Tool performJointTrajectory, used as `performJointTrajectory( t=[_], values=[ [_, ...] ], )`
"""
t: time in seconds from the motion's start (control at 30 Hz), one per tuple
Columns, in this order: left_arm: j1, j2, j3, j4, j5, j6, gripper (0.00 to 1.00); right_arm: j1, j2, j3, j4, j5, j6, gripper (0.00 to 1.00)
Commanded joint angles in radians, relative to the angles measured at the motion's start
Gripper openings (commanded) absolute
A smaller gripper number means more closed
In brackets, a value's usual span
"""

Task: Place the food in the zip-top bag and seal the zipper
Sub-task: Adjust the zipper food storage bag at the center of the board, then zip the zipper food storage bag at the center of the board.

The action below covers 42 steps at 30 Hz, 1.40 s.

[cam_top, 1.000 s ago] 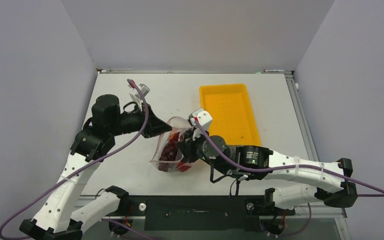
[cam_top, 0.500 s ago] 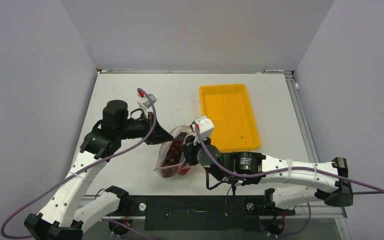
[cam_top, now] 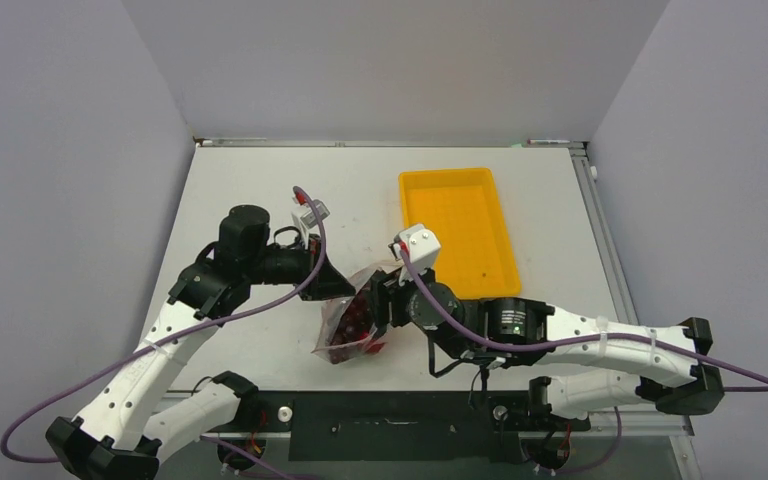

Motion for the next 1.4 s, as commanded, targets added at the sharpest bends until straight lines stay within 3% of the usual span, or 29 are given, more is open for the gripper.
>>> performJointTrajectory(
  t=[0.0,0.2,0.5,0.63,0.9,1.2,1.37],
  values=[
    [-0.02,-0.011,0.053,-0.042,-0.036,0.055,0.0,0.008,-0.097,0.051,-0.058,0.015,-0.083,0.56],
    [-0.046,-0.026,0.084,-0.107,-0.065,0.1,0.0,0.007,-0.177,0.069,-0.118,-0.039,-0.209,0.69],
    [-0.079,-0.031,0.123,-0.196,-0.083,0.155,0.0,0.006,-0.193,0.074,-0.185,-0.181,-0.454,0.76],
    [-0.096,-0.044,0.14,-0.24,-0.111,0.175,0.0,0.007,-0.207,0.032,-0.165,-0.224,-0.588,0.76],
    [-0.126,-0.089,0.144,-0.281,-0.121,0.186,0.0,0.007,-0.252,-0.034,-0.156,-0.49,-0.815,0.76],
    [-0.138,-0.096,0.144,-0.29,-0.132,0.191,0.0,0.008,-0.233,-0.087,-0.172,-0.638,-0.883,0.74],
    [-0.149,-0.094,0.145,-0.295,-0.134,0.194,0.0,0.013,-0.244,-0.169,-0.125,-0.627,-0.896,0.73]
  ],
)
